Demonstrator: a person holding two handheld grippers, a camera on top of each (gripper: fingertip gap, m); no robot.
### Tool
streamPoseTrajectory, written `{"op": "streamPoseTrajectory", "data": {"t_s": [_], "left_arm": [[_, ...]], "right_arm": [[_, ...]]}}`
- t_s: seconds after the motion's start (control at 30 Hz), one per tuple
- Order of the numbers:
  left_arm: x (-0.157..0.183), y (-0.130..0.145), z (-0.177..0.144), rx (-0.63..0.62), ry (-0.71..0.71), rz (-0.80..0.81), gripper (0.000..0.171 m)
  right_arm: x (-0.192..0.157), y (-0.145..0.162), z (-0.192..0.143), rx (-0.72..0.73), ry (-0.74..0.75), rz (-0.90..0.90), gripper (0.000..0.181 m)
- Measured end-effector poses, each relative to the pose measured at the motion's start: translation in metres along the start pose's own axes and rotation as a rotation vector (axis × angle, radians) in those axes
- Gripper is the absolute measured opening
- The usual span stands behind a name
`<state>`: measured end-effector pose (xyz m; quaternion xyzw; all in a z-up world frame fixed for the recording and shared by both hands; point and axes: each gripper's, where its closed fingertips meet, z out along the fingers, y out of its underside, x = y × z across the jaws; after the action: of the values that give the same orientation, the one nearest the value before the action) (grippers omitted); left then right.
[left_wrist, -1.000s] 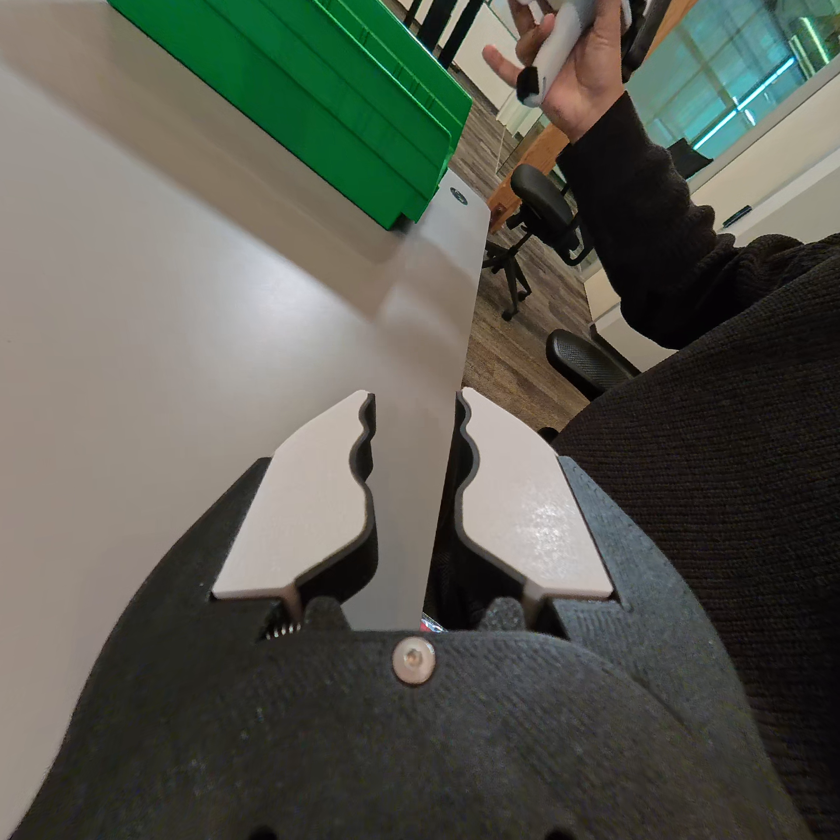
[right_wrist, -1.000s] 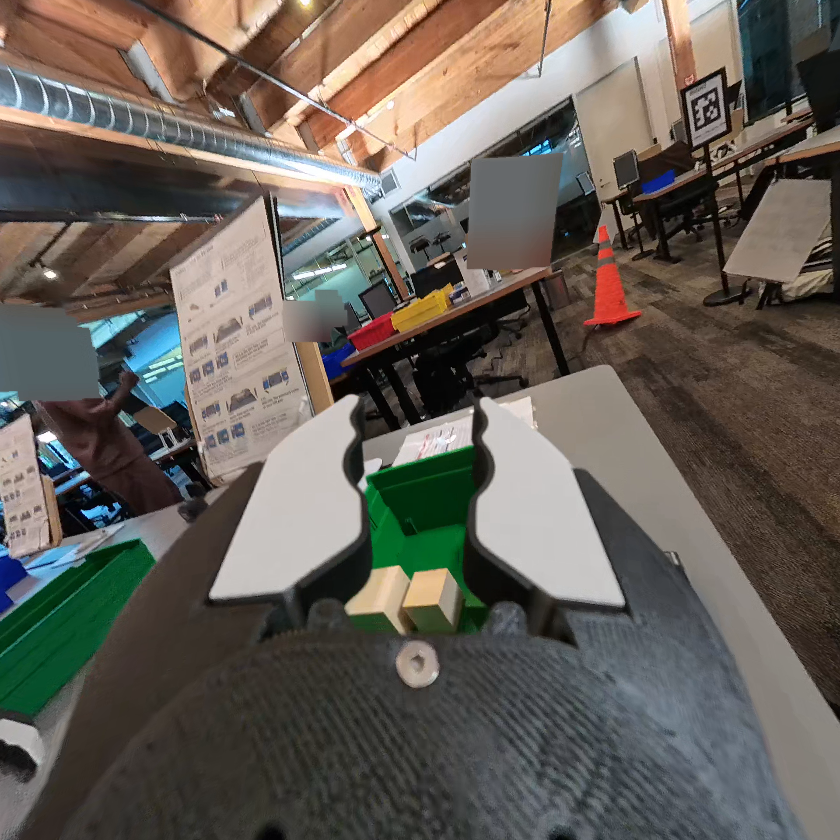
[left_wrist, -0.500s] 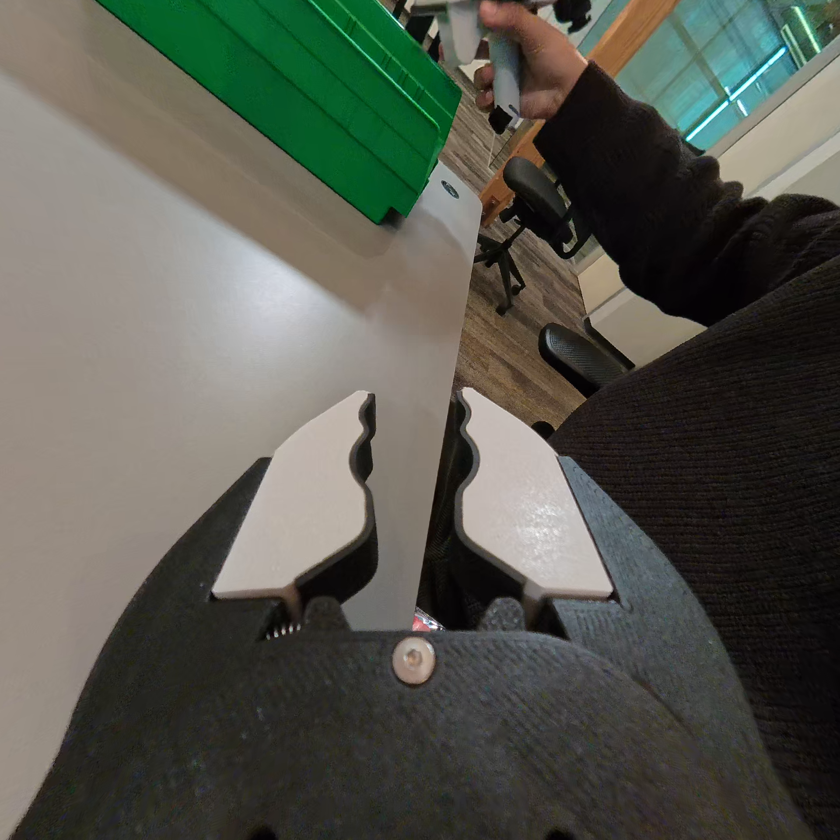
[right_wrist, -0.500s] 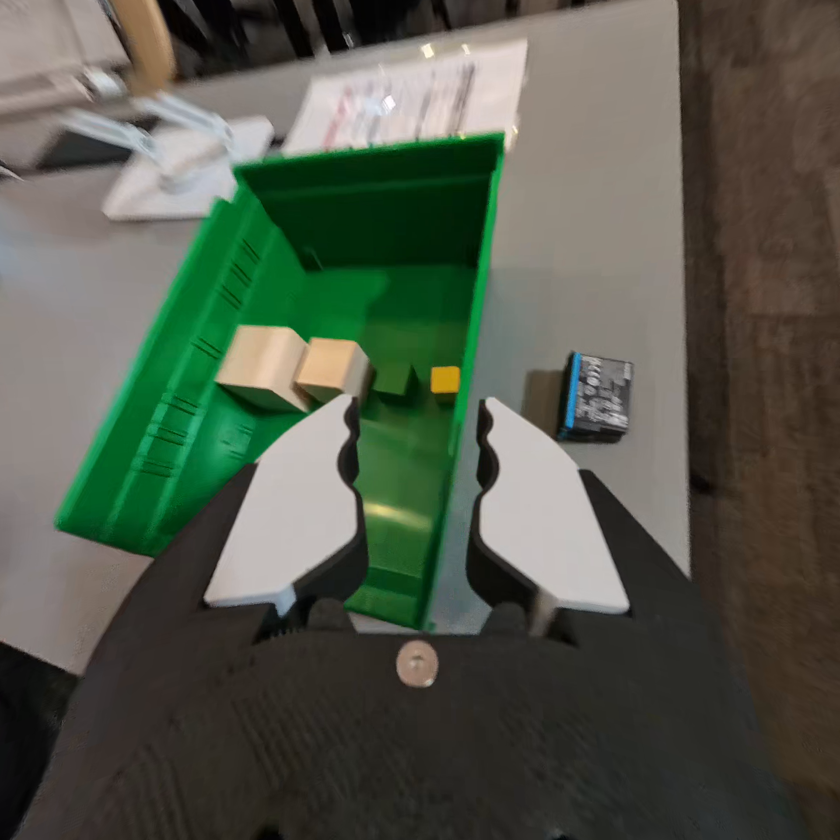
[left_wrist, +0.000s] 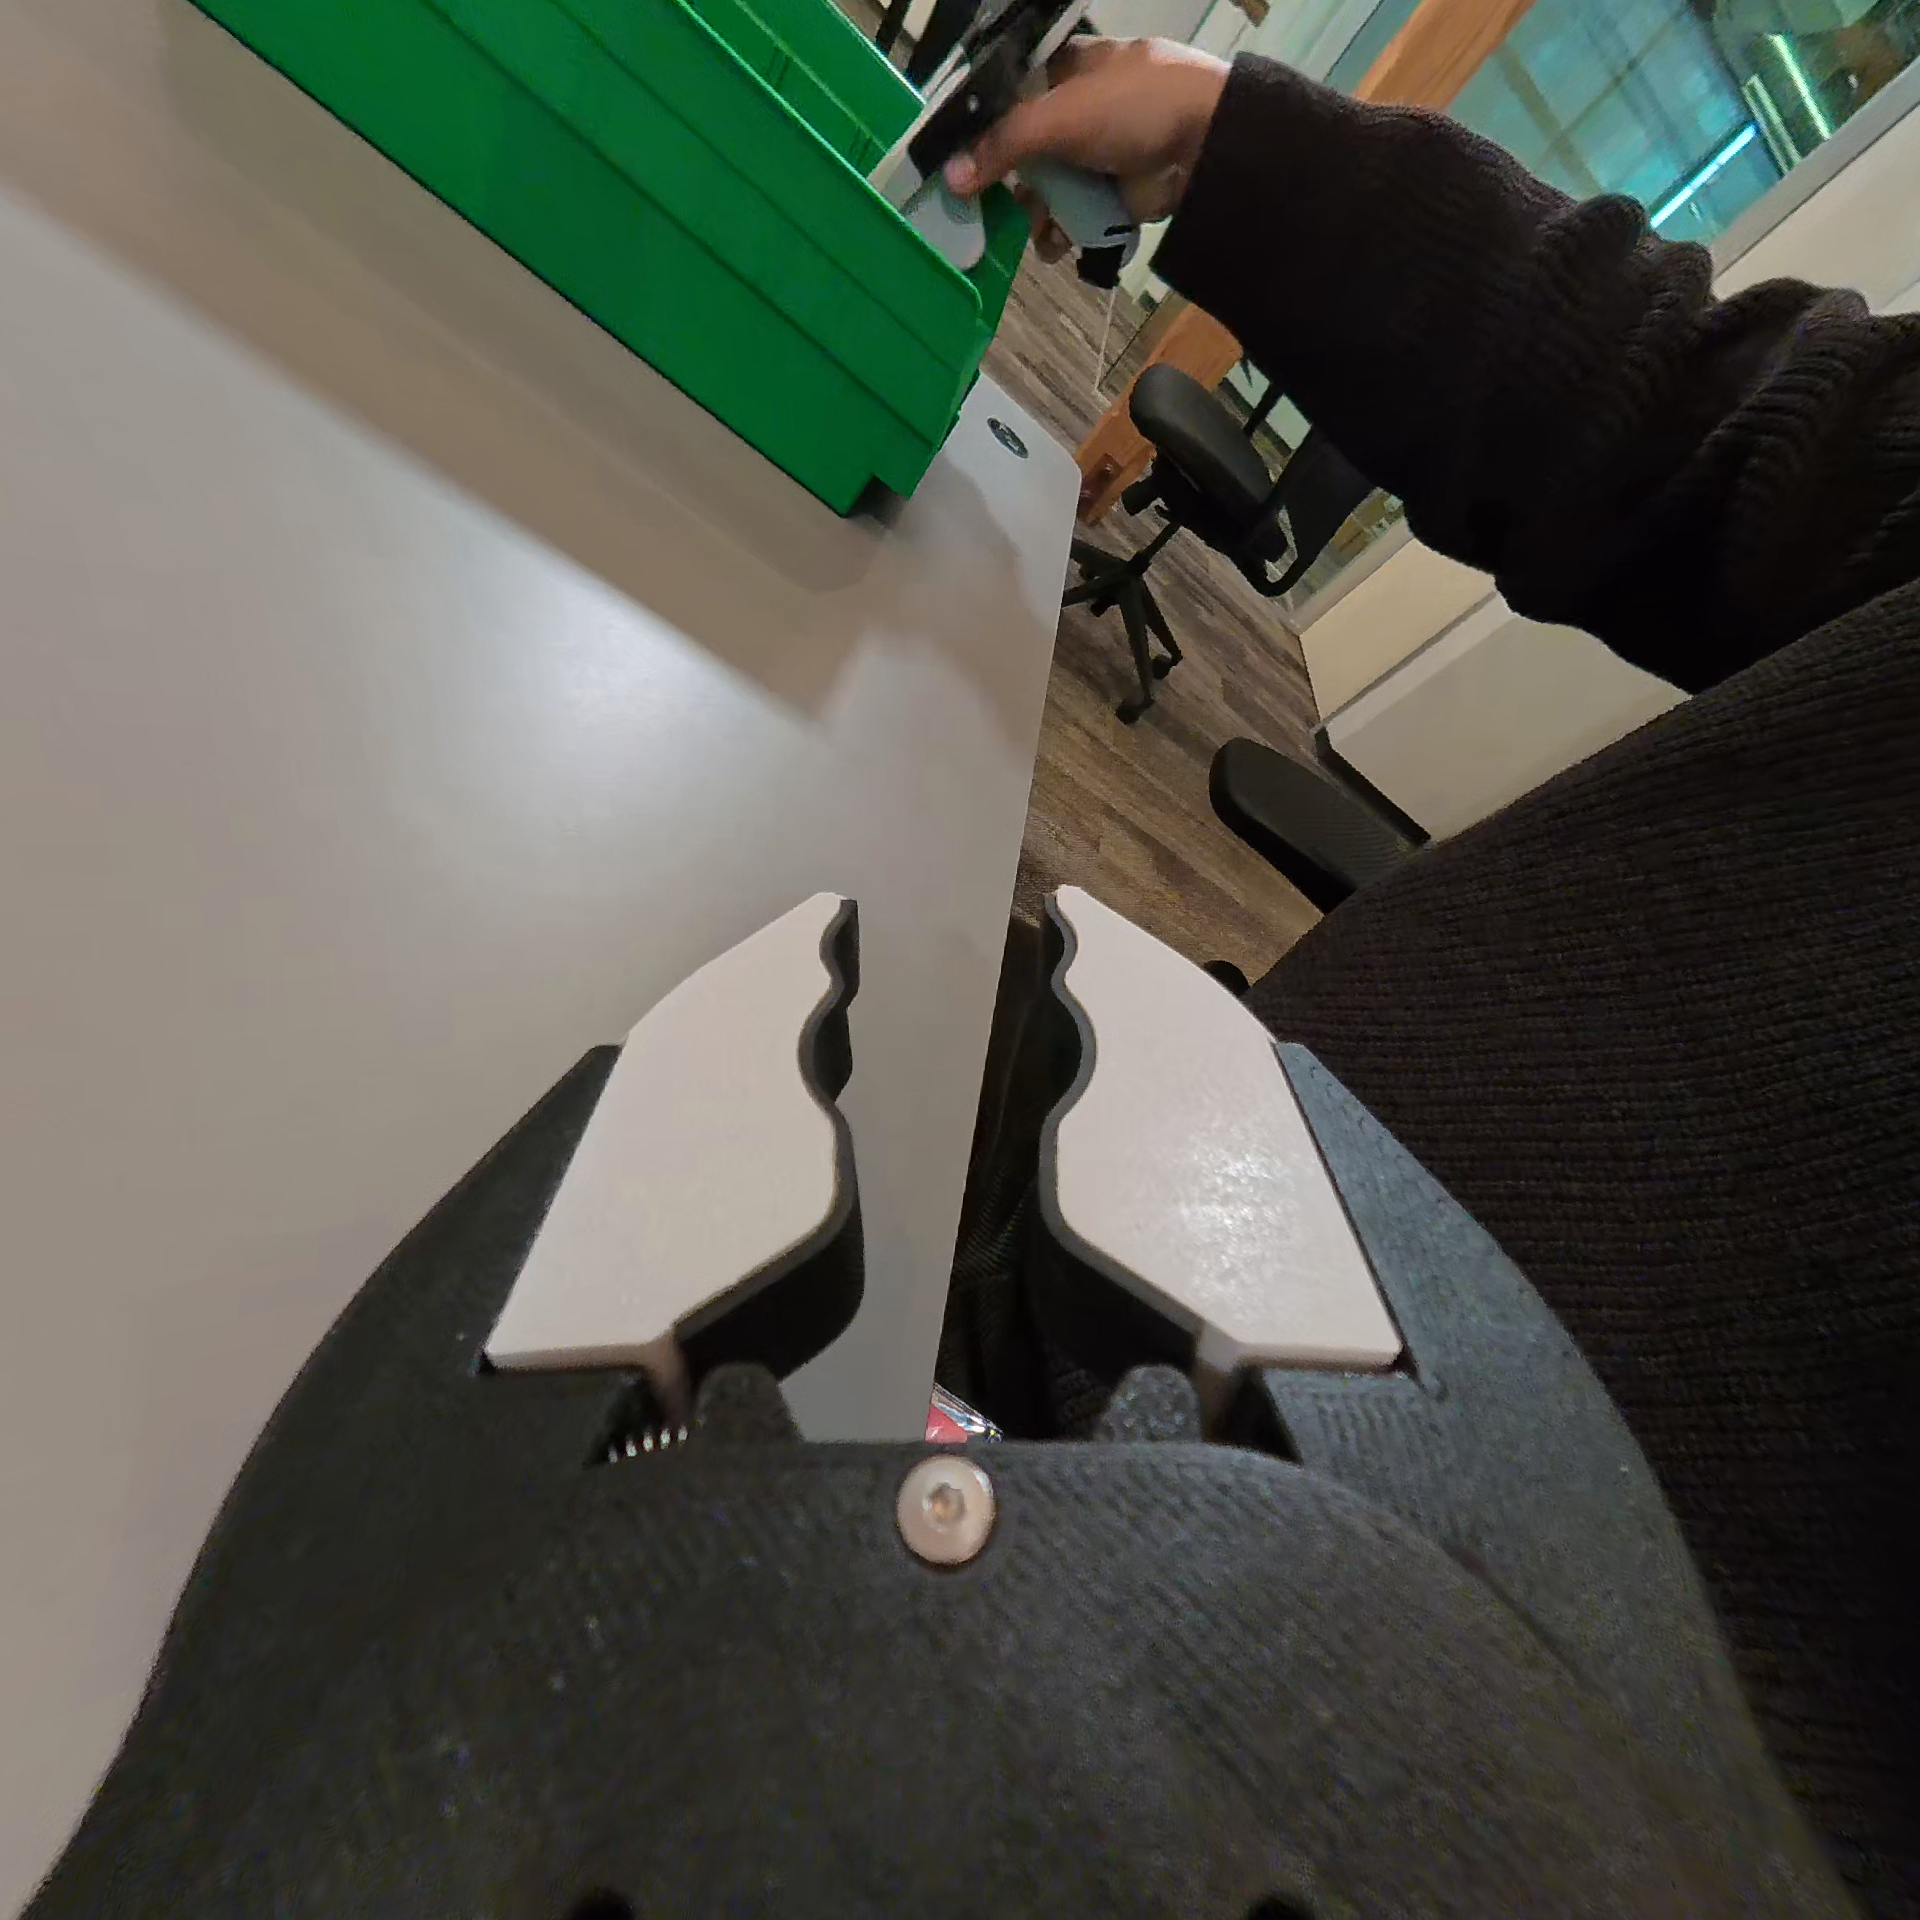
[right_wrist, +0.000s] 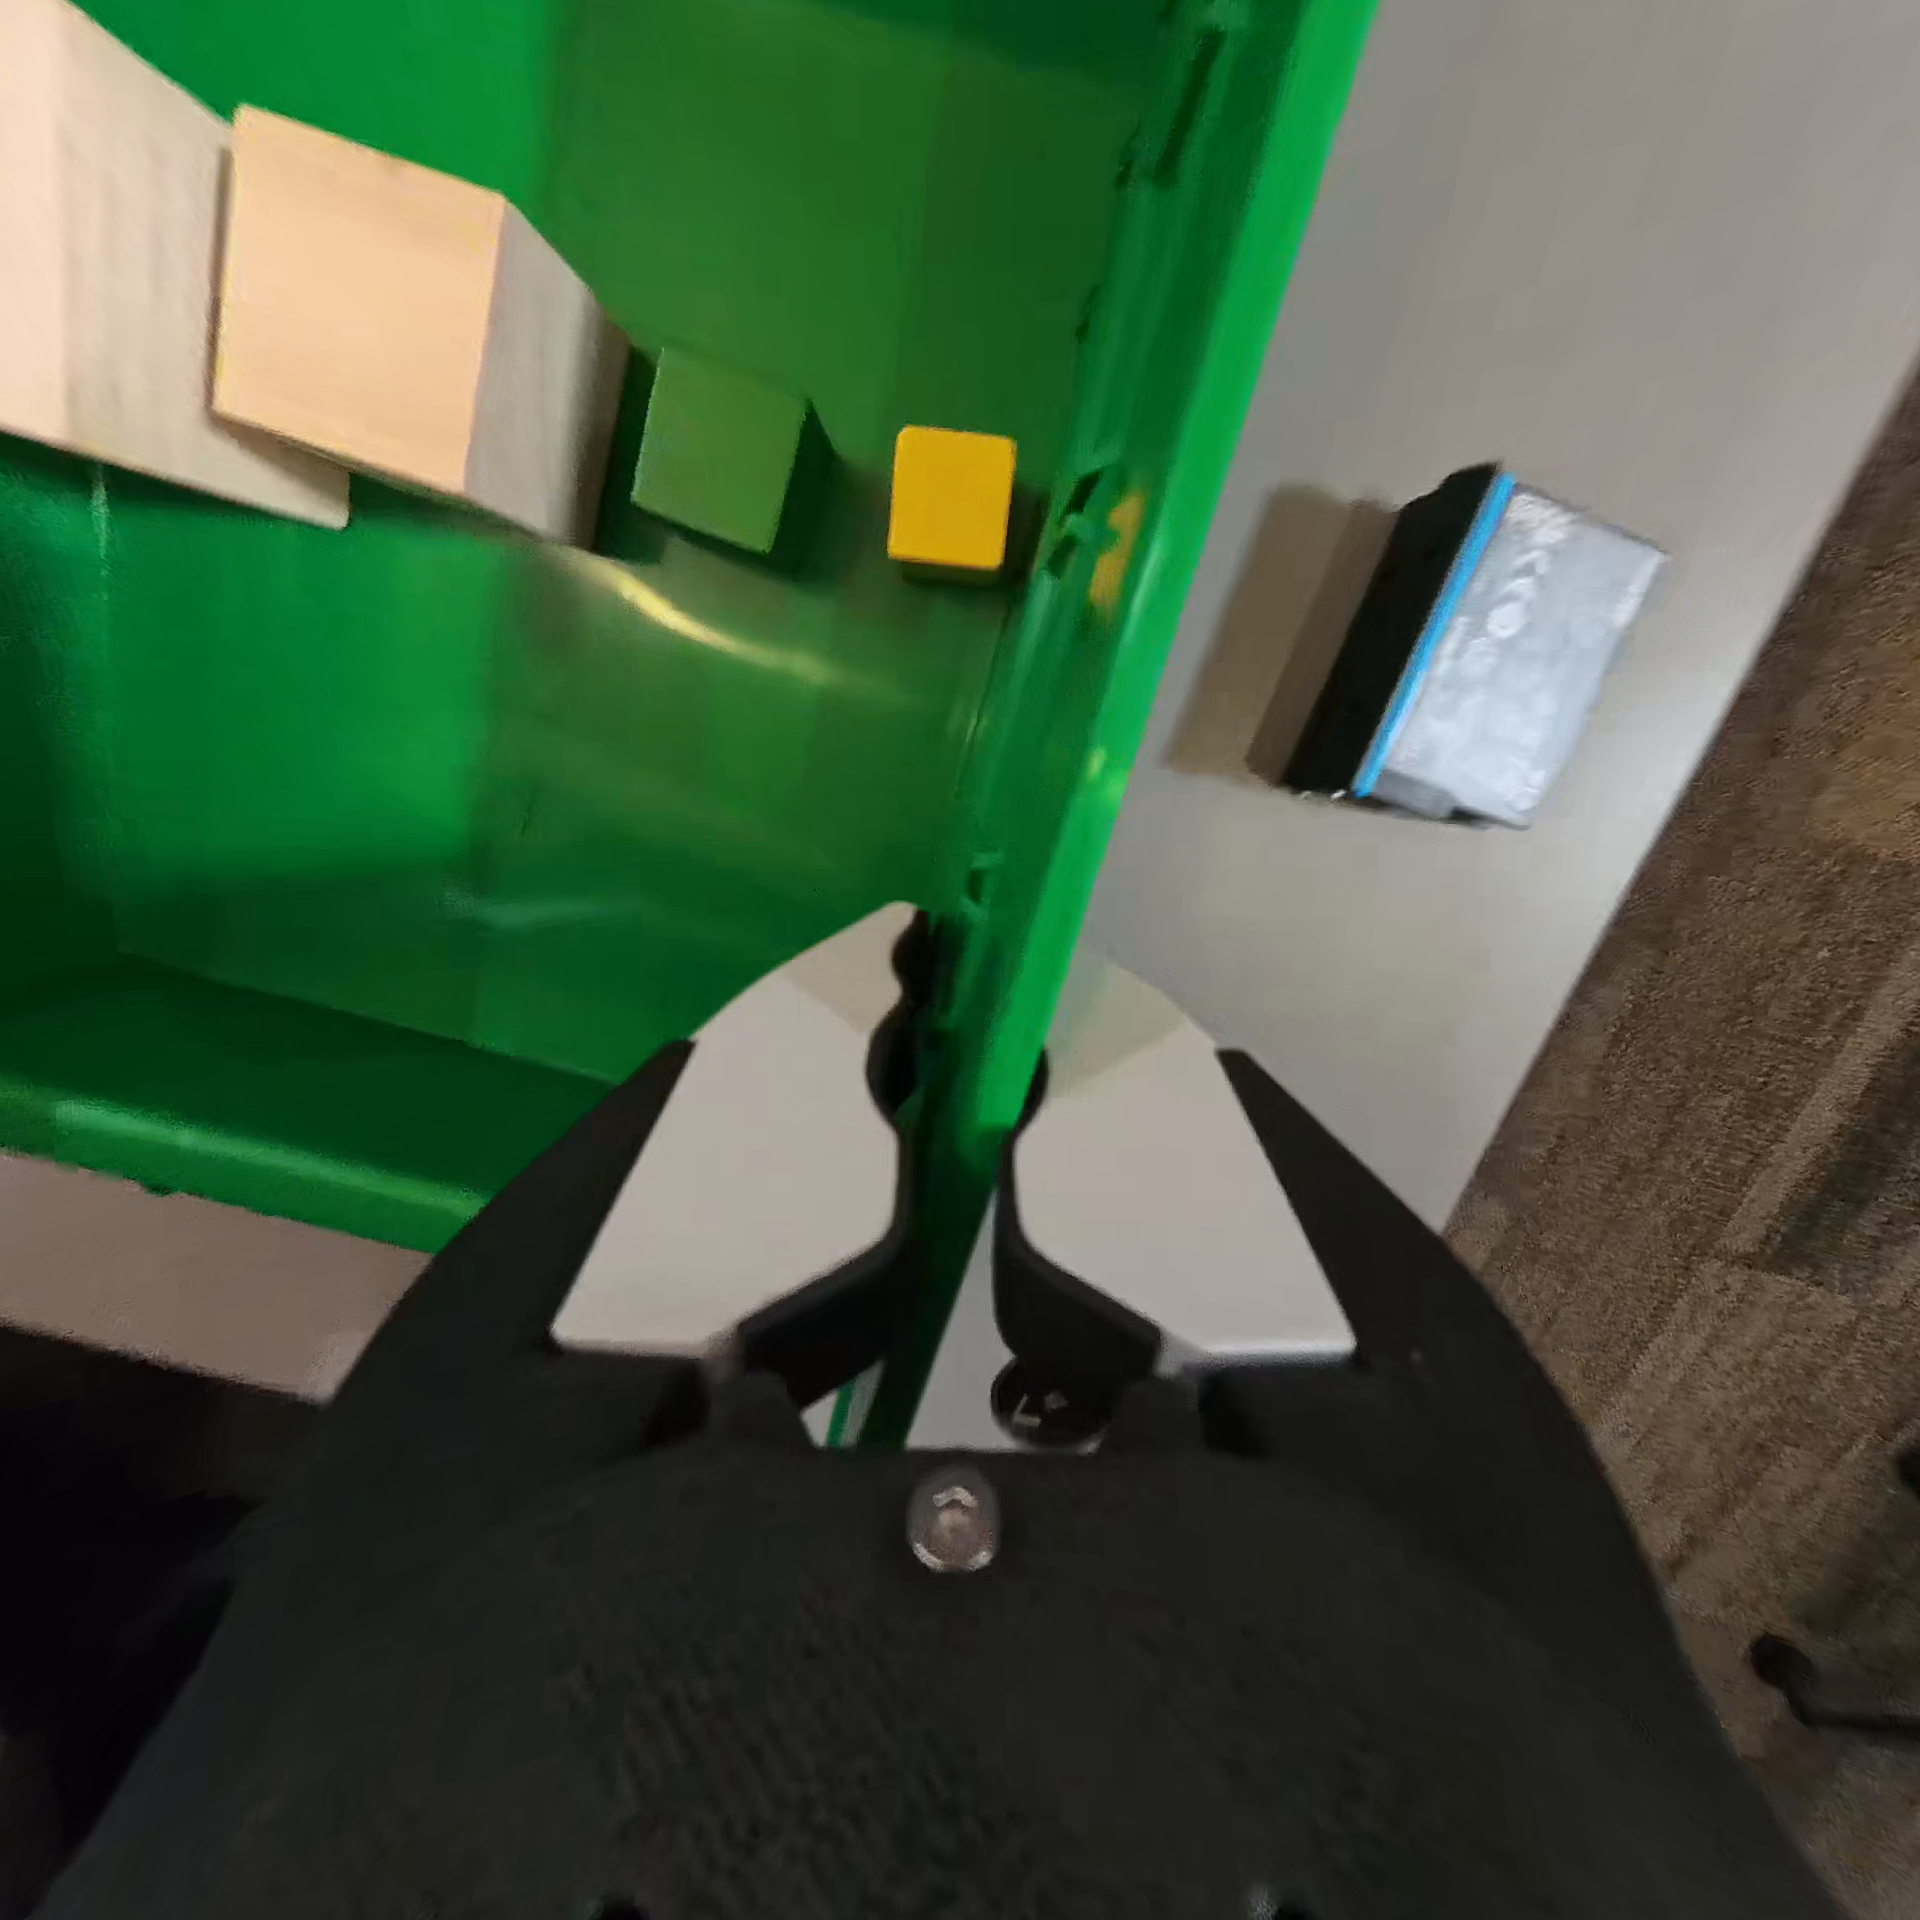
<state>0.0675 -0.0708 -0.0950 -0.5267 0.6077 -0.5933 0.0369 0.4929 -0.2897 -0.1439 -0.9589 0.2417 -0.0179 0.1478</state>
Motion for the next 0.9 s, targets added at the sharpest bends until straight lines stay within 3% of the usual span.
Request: {"op": "streamPoseTrajectory", "data": {"t_s": [0.5, 0.9], "left_arm": [[0.004, -0.008, -0.005, 0.047, 0.026, -0.03, 0.033], [0.05, -0.008, -0.026, 0.162, 0.076, -0.097, 0.033]], "right_arm": [[-0.024, -0.007, 0.001, 0.049, -0.039, 0.084, 0.005], [-0.124, -0.028, 0.011, 0.07, -0.043, 0.15, 0.005]]}}
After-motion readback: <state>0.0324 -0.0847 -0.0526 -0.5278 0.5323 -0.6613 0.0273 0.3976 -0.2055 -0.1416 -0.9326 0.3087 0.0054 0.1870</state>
